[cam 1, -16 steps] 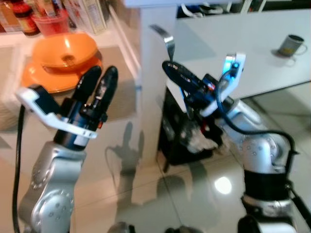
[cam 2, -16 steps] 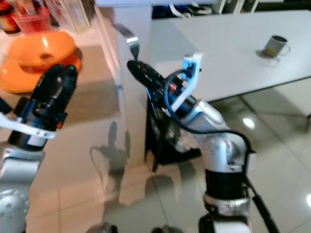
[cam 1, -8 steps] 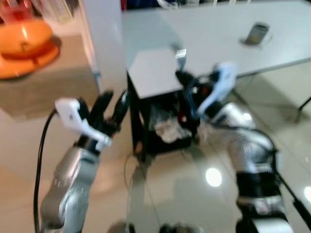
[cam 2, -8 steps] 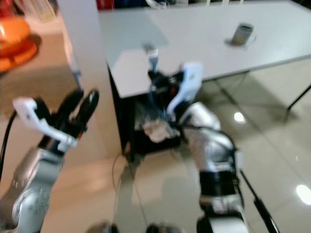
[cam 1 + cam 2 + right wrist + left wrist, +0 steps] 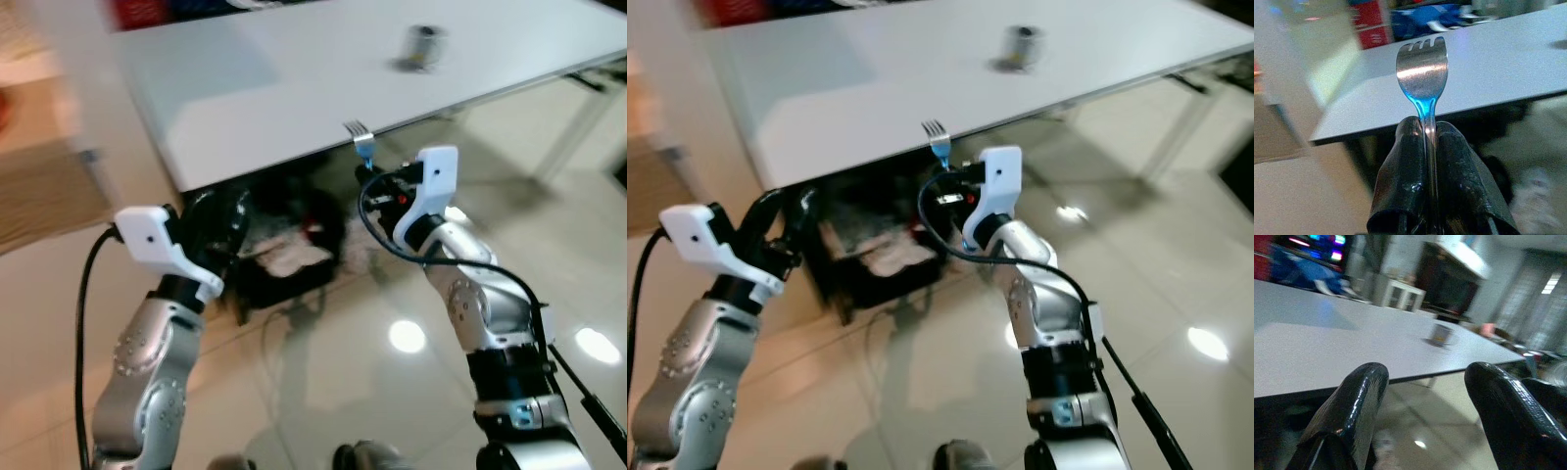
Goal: Setting the table
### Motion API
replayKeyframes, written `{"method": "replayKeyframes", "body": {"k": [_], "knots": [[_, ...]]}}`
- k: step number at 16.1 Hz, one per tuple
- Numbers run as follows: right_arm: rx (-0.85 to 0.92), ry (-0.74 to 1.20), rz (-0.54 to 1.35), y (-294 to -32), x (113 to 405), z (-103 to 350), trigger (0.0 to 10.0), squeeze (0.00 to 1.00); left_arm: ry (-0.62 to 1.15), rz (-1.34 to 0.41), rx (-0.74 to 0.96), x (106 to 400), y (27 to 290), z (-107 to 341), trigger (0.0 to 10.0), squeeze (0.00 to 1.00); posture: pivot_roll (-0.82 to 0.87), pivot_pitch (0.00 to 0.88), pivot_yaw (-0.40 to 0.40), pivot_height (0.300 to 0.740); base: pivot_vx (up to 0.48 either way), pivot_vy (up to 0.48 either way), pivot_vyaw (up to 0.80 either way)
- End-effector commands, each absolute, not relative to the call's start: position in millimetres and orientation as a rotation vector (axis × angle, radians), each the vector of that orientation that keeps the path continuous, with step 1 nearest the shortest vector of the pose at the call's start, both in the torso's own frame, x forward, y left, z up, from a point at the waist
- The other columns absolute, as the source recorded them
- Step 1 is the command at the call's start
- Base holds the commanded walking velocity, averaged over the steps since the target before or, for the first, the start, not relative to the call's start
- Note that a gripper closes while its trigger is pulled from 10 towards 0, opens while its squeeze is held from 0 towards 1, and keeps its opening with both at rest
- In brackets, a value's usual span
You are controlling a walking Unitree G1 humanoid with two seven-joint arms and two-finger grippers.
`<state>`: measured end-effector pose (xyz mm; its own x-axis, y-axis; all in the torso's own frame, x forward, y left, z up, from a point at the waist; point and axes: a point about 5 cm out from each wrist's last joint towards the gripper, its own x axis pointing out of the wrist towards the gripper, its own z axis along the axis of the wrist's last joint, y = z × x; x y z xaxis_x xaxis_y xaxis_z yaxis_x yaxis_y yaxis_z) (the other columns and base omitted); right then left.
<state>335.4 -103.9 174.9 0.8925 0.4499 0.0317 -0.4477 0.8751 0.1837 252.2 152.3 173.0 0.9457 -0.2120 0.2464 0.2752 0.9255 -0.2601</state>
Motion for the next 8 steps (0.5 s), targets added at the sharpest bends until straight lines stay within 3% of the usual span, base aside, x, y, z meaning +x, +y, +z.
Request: {"method": "replayKeyframes", "body": {"k": [1,2,8], "knots": [[0.174,0.013,0.456,-102.8,336.0,173.1,10.0,0.0,-0.216,-0.259,-0.271,252.2,150.8,171.7,10.0,0.0,-0.09,0.116,-0.019,0.74,0.48,0.0,-0.64],[0.177,0.008,0.447,-103.2,336.2,172.1,10.0,0.0,-0.217,-0.266,-0.267,252.3,149.4,171.6,10.0,0.0,-0.09,0.114,-0.018,0.74,0.48,0.0,-0.56],[0.189,-0.01,0.489,-99.5,336.4,173.1,10.0,0.0,-0.229,-0.305,-0.245,253.7,144.2,173.7,10.0,0.0,-0.09,0.102,-0.022,0.74,0.48,0.0,0.0]]}}
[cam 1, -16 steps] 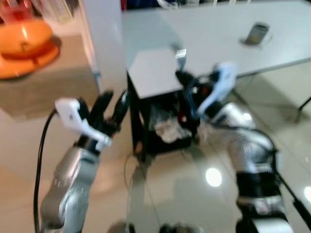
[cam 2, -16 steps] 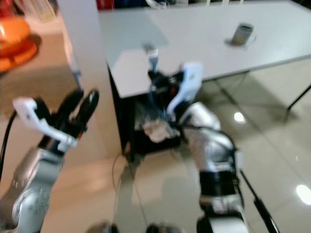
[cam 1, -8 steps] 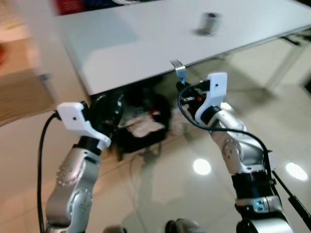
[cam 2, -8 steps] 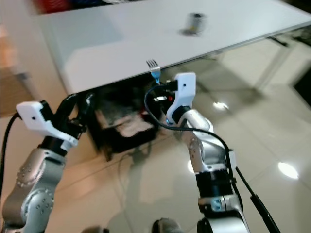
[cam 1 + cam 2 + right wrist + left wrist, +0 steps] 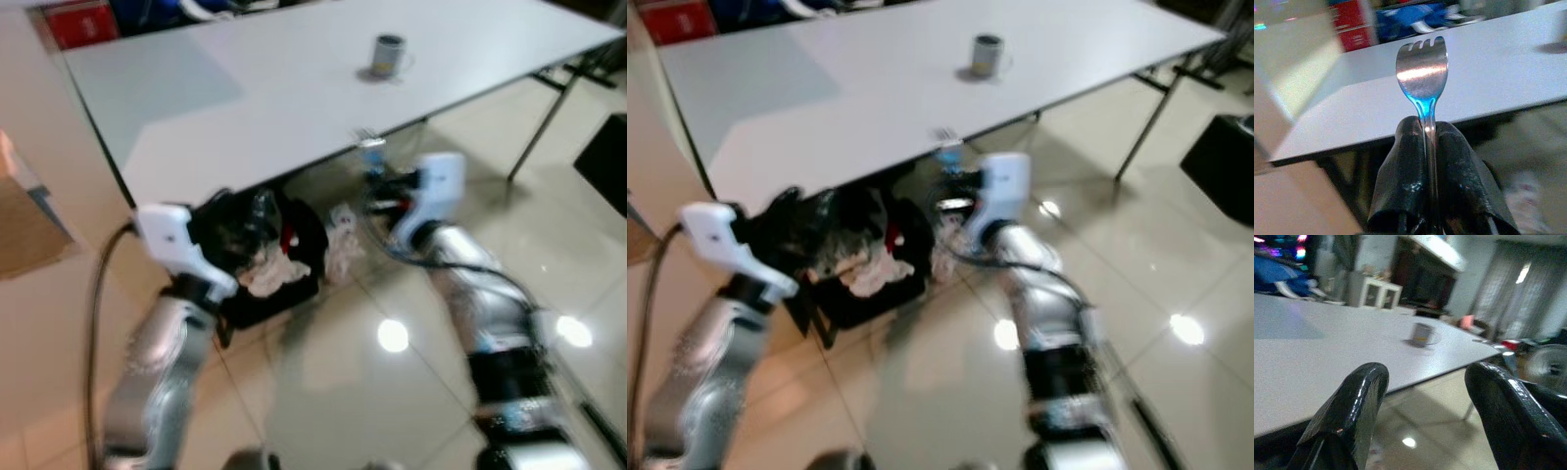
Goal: Setting the table
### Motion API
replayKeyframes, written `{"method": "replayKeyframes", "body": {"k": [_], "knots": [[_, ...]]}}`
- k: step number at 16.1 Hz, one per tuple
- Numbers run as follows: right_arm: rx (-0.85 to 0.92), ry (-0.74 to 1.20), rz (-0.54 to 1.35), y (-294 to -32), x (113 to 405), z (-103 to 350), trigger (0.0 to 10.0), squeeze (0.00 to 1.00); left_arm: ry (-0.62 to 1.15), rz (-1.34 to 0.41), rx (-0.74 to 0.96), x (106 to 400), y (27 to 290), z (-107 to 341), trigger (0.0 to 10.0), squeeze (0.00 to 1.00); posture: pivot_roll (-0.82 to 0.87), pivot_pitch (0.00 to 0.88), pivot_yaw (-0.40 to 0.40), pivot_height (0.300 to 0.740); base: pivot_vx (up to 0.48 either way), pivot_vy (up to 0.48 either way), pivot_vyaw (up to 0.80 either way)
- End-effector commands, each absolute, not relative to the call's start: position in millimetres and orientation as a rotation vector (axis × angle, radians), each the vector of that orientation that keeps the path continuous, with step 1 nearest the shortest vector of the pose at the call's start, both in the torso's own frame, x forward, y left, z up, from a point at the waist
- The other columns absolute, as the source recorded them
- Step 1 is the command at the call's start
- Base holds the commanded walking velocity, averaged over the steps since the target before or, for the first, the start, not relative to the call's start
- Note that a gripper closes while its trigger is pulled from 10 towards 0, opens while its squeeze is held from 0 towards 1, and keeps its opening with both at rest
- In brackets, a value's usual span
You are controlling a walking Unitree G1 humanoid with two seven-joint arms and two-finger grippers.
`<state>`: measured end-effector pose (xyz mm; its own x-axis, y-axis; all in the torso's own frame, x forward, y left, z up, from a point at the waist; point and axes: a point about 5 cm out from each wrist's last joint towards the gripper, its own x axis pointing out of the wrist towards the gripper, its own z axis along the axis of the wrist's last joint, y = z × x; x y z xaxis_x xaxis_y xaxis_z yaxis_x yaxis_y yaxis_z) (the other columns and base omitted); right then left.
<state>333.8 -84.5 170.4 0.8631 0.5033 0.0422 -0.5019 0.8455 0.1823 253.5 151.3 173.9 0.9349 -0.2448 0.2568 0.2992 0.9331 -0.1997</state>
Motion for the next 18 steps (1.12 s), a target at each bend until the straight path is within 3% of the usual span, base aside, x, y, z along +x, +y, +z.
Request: {"method": "replayKeyframes", "body": {"k": [1,11,18], "knots": [[0.189,-0.014,0.494,-99.4,336.5,173.4,10.0,0.0,-0.231,-0.305,-0.242,254.2,144.4,174.1,10.0,0.0,-0.09,0.099,-0.022,0.74,0.48,0.0,0.0],[0.155,-0.021,0.526,-101.7,336.8,176.3,10.0,0.0,-0.24,-0.316,-0.233,254.6,140.8,175.5,10.0,0.0,-0.1,0.106,-0.015,0.74,0.475,0.0,0.0],[0.101,-0.01,0.596,-96.5,333.8,177.6,10.0,0.0,-0.222,-0.277,-0.181,256.8,143.2,173.1,10.0,0.0,-0.1,0.116,-0.017,0.74,0.376,0.0,0.75]]}}
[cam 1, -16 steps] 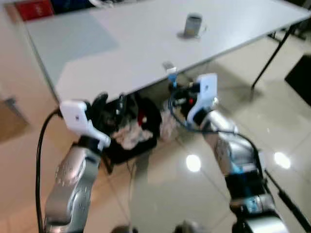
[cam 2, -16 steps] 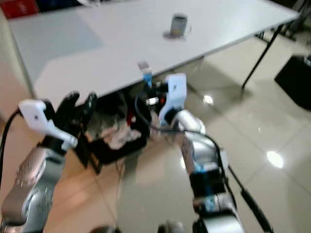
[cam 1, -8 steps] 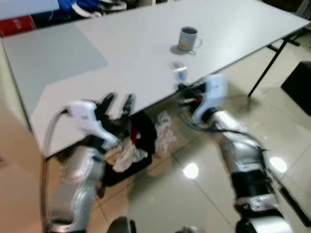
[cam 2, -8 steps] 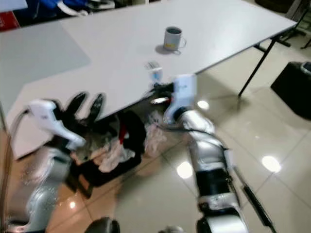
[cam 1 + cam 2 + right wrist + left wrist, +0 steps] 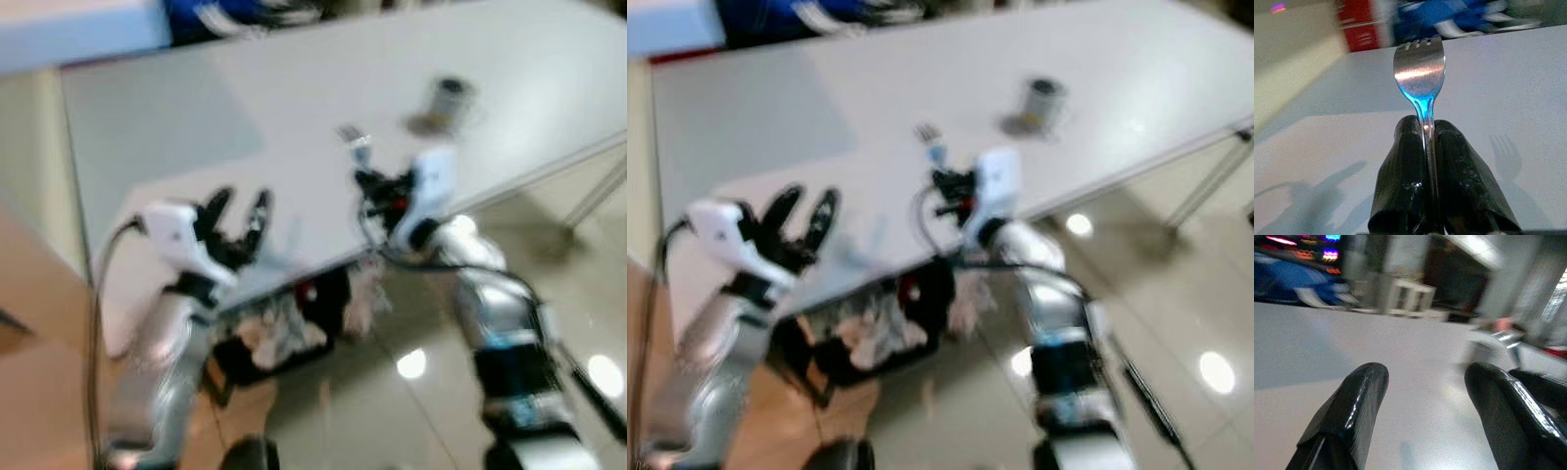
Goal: Setting the table
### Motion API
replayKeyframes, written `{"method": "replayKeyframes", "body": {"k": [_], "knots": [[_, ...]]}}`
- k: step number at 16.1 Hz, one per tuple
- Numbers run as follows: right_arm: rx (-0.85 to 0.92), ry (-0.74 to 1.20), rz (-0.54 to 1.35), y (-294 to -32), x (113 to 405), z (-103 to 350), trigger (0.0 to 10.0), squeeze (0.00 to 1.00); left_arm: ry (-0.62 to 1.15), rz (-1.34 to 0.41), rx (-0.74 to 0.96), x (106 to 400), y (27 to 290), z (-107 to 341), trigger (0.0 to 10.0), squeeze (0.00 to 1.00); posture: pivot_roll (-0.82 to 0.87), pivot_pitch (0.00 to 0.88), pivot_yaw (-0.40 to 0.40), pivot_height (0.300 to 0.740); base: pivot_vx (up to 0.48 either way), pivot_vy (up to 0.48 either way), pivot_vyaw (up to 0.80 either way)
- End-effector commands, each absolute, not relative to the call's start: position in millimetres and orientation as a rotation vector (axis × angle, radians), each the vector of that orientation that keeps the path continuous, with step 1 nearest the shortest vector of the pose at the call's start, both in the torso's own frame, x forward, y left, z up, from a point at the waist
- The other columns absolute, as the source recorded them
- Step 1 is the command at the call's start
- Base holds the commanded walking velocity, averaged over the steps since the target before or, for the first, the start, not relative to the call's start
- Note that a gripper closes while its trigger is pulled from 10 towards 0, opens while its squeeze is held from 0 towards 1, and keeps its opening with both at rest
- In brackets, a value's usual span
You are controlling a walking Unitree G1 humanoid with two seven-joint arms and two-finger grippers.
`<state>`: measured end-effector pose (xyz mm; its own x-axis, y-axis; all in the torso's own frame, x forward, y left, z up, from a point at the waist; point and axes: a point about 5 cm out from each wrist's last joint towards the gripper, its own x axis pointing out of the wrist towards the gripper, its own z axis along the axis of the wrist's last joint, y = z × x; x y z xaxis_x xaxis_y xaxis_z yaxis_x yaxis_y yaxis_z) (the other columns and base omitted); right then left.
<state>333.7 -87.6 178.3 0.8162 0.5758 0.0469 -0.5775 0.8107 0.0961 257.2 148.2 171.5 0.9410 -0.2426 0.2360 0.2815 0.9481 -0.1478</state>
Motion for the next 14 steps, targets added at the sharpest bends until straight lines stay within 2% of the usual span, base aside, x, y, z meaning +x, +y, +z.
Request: {"method": "replayKeyframes", "body": {"k": [1,3,7,11,14], "knots": [[0.074,0.013,0.551,-100,337,175,10.0,0.0,-0.227,-0.284,-0.18,256,141,173,10.0,0.0,-0.1,0.12,-0.014,0.74,0.0,0.0,0.8],[0.056,0.052,0.439,-109,347,172,10.0,0.0,-0.227,-0.302,-0.19,255,139,174,10.0,0.0,-0.1,0.122,-0.014,0.74,0.0,0.0,0.4],[0.01,0.103,0.479,-101,346,169,10.0,0.0,-0.226,-0.328,-0.165,252,137,175,10.0,0.0,-0.1,0.132,-0.012,0.74,0.0,-0.407,0.0],[-0.055,0.172,0.388,-96,356,159,10.0,0.0,-0.201,-0.321,-0.167,252,130,174,10.0,0.0,-0.1,0.15,-0.011,0.74,0.0,0.0,0.0],[-0.031,0.172,0.319,-90,367,163,10.0,0.0,-0.199,-0.309,-0.181,247,132,175,10.0,0.0,-0.09,0.167,-0.014,0.74,0.0,0.0,0.0]]}}
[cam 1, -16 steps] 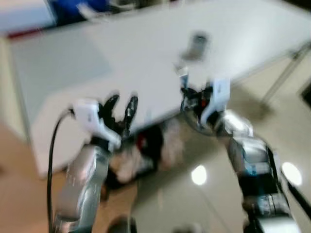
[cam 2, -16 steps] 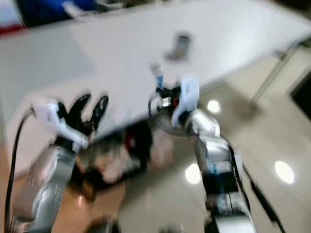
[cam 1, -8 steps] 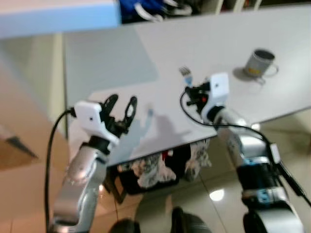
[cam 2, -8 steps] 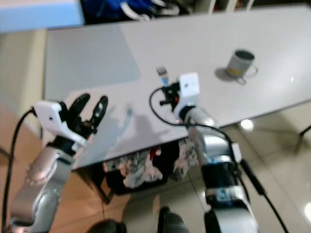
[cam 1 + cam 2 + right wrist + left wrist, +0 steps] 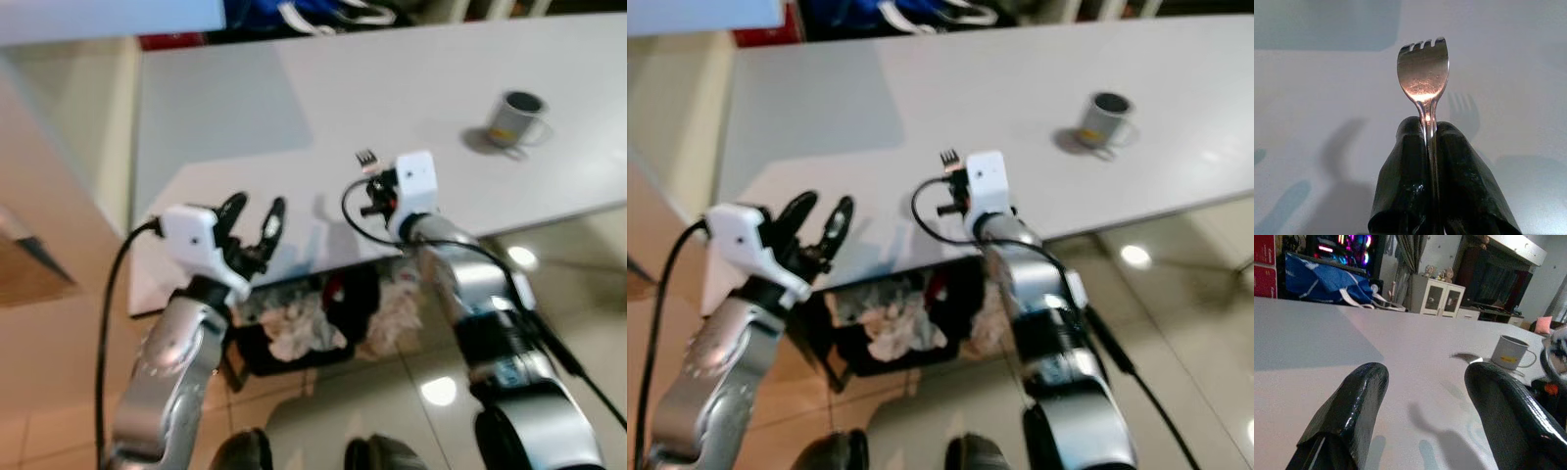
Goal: Setting the table
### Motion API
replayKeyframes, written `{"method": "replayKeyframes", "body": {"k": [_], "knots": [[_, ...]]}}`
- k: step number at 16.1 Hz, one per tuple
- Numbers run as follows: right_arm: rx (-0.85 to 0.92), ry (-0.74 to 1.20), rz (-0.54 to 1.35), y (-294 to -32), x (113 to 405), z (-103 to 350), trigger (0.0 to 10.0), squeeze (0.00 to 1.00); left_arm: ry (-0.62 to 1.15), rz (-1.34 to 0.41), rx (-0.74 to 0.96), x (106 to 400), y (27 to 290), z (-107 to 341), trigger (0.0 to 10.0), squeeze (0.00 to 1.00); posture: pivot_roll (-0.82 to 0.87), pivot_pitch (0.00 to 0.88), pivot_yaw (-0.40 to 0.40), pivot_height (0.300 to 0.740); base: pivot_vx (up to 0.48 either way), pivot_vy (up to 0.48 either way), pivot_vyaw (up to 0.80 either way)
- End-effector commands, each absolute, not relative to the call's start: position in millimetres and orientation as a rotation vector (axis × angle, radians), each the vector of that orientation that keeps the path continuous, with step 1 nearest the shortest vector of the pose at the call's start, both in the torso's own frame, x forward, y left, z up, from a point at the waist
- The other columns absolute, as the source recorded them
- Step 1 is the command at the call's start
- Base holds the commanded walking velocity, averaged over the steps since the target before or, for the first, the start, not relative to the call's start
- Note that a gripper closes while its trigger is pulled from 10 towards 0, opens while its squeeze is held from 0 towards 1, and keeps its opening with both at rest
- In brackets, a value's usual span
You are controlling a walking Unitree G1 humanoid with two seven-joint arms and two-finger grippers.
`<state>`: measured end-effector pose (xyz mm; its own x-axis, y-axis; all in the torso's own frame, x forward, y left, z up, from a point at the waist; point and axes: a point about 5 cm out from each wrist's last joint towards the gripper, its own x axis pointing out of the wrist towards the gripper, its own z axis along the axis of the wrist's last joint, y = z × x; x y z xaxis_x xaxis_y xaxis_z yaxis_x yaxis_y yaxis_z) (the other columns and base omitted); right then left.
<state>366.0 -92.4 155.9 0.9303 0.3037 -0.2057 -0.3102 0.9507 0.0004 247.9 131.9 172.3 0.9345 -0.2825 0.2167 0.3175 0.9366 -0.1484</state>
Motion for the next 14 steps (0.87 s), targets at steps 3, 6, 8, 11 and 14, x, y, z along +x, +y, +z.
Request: {"method": "replayKeyframes", "body": {"k": [3,6,8,11,14], "knots": [[0.056,0.135,0.342,-72,376,174,10.0,0.0,-0.192,-0.292,-0.181,242,132,175,10.0,0.0,-0.08,0.193,-0.015,0.74,0.0,0.0,0.0],[0.085,0.137,0.343,-61,384,176,10.0,0.0,-0.191,-0.289,-0.167,233,131,177,10.0,0.0,-0.07,0.236,-0.017,0.74,0.114,0.0,0.0],[0.091,0.132,0.358,-58,384,178,10.0,0.0,-0.182,-0.272,-0.148,227,132,177,10.0,0.0,-0.06,0.262,-0.017,0.74,0.48,0.0,0.0],[0.151,0.059,0.412,-54,386,194,10.0,0.0,-0.171,-0.207,-0.192,212,138,183,10.0,0.0,-0.03,0.335,-0.028,0.74,0.257,0.0,0.0],[0.118,0.041,0.396,-56,393,202,10.0,0.0,-0.163,-0.183,-0.186,204,139,185,10.0,0.0,-0.02,0.356,-0.032,0.74,0.0,0.0,0.0]]}}
